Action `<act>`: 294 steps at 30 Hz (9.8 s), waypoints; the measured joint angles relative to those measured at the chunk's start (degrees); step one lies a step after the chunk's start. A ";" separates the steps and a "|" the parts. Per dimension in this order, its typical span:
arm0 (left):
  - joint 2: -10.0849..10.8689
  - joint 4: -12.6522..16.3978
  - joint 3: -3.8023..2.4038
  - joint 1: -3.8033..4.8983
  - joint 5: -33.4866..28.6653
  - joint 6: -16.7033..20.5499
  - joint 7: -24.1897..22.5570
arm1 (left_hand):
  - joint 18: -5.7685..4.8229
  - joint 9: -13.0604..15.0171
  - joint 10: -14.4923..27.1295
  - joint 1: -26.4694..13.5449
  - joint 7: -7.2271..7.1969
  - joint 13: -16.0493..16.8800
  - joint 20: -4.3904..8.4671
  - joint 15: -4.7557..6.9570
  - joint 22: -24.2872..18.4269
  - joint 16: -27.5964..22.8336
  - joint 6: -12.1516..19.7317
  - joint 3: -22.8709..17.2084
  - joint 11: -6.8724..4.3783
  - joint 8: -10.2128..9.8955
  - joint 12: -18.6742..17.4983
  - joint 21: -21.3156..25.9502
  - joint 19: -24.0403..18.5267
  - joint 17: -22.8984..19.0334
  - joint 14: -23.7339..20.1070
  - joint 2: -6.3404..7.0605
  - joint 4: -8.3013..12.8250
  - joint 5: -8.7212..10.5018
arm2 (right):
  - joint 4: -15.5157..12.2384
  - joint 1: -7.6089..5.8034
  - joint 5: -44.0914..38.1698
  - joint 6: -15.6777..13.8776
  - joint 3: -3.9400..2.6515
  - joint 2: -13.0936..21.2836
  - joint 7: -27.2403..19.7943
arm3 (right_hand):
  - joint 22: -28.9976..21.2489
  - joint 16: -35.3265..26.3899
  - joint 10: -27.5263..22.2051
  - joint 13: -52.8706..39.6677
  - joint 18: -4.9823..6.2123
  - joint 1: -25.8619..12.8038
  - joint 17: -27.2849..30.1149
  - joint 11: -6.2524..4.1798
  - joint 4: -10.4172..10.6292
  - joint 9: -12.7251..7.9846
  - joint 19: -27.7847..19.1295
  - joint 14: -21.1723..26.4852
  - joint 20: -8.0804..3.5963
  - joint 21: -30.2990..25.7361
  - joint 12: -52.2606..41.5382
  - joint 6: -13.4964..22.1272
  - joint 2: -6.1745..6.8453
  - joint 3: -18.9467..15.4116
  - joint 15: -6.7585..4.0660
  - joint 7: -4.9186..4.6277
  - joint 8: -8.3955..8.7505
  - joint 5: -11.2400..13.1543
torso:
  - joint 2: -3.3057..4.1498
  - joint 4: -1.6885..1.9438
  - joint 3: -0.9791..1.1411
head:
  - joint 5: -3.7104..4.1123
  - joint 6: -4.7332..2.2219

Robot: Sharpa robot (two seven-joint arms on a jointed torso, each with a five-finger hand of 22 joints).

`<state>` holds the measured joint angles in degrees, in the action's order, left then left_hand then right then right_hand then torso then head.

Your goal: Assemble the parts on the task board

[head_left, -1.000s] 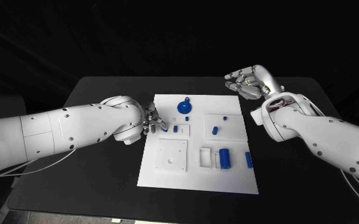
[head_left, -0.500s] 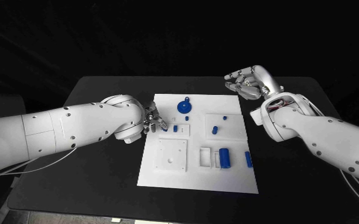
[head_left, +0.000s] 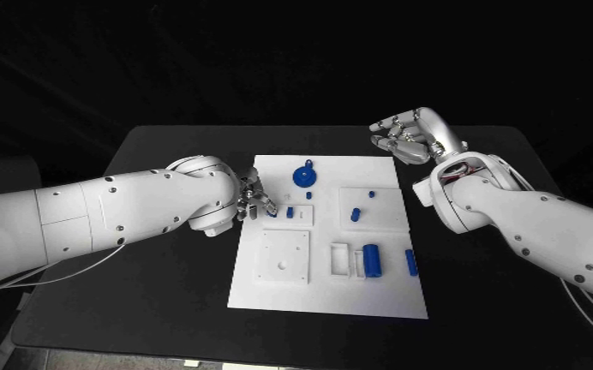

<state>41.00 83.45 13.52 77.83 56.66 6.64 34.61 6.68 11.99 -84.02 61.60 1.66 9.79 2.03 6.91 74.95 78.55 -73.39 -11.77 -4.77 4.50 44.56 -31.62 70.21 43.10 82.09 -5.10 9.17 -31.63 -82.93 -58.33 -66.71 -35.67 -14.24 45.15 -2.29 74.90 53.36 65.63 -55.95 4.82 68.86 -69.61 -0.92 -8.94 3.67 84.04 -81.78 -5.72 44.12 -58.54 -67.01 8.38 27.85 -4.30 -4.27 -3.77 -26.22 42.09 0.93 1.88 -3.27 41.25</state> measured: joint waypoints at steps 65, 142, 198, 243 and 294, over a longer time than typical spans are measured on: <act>0.78 -0.92 0.32 -0.45 -2.34 1.91 0.28 | -0.95 22.14 -0.05 -2.91 -5.35 -4.28 1.88 0.34 -0.04 -3.38 -10.63 13.52 -0.77 0.87 -1.40 2.79 0.83 -5.98 -0.33 17.87 -26.14 28.60 | 0.26 0.62 0.02 0.28 0.09 0.03 0.19 | 0.00 0.00 0.00 0.07 0.00 -0.49 0.04 0.00 -0.63 0.00 -0.21 0.00 0.21 0.23 0.00 0.15 0.02 0.95 0.00 -0.15 0.00 -1.36 | 0.03 0.00 -0.18 | 0.71 -0.14; -10.99 -13.60 0.30 -1.19 34.66 7.46 -34.23 | -4.02 -8.14 16.05 19.37 2.94 -6.38 1.05 -4.87 0.00 -17.32 7.91 0.29 8.58 -0.73 -40.89 19.23 -0.79 -24.06 -9.02 11.76 -2.58 20.50 | -0.30 0.89 2.16 0.33 0.10 0.06 -1.02 | -3.06 -10.80 10.08 50.19 1.81 -1.05 15.47 1.85 -1.73 -0.02 -0.38 3.87 1.24 -30.44 51.12 2.13 -0.01 -0.97 1.02 -1.70 0.00 -0.63 | 1.51 -1.00 0.07 | 2.30 -2.85; -11.40 -14.14 0.03 -1.64 35.17 4.85 -32.97 | -3.14 -8.43 7.83 21.45 3.06 -6.43 1.71 -3.89 -0.03 -13.36 2.66 -0.55 6.12 -1.13 -41.08 10.55 -1.25 -25.74 -6.58 7.15 -4.30 21.28 | -0.41 0.89 2.32 0.37 0.10 -0.16 -1.20 | -2.08 -10.38 11.55 51.06 1.74 -1.27 15.82 2.35 -1.73 -0.01 -0.32 4.30 1.35 -31.50 51.32 1.94 -0.24 -0.96 1.43 -1.52 0.00 -1.30 | 1.59 -0.98 0.08 | 2.50 -2.80; -0.38 -6.04 -4.95 -2.02 19.74 5.58 -29.52 | -3.16 -8.33 5.70 20.76 2.14 -6.33 2.28 -3.25 -0.01 -12.92 1.11 -3.67 5.59 -1.25 -41.57 6.68 -1.83 -24.96 -4.68 6.06 -1.86 21.73 | 0.17 0.90 2.32 0.61 0.09 -0.04 -1.27 | -1.28 -10.42 11.55 51.33 2.04 -1.05 15.91 2.34 -2.06 -0.01 -0.31 4.30 1.35 -31.95 51.76 1.76 -0.46 -0.97 1.42 -1.34 0.00 -1.30 | 1.58 -0.93 0.02 | 1.50 -3.54; -0.97 -6.97 -3.63 -2.07 24.74 1.65 -25.50 | -3.17 -8.32 5.71 20.80 2.32 -6.41 2.48 -3.28 -0.04 -13.14 0.95 -3.44 5.60 -1.01 -41.57 6.45 -2.03 -24.86 -4.67 6.28 -1.91 21.74 | 0.14 0.90 2.32 0.81 0.09 -0.05 -1.30 | -0.54 -10.21 11.55 51.38 2.07 -0.82 16.03 2.34 -2.37 0.00 -0.31 4.30 1.35 -32.62 51.99 1.45 -0.68 -0.95 1.43 -1.44 0.00 -1.30 | 1.66 -0.97 0.09 | 1.59 -3.31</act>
<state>40.03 76.49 9.89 75.76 81.40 8.30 9.11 3.52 3.67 -78.30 82.40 3.98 3.38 4.51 3.63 74.91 65.41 -72.44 -15.21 0.83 3.49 2.99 -25.17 68.18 18.23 77.42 1.18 7.26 -9.89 -82.79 -57.43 -64.39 -34.86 -14.15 45.09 -3.58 74.37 43.15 77.18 -4.57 6.88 68.03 -53.58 1.42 -11.31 3.67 83.73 -77.48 -4.36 11.50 -6.55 -65.56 7.70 26.90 -2.87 -5.72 -3.77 -27.51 43.75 -0.04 1.98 -1.69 37.94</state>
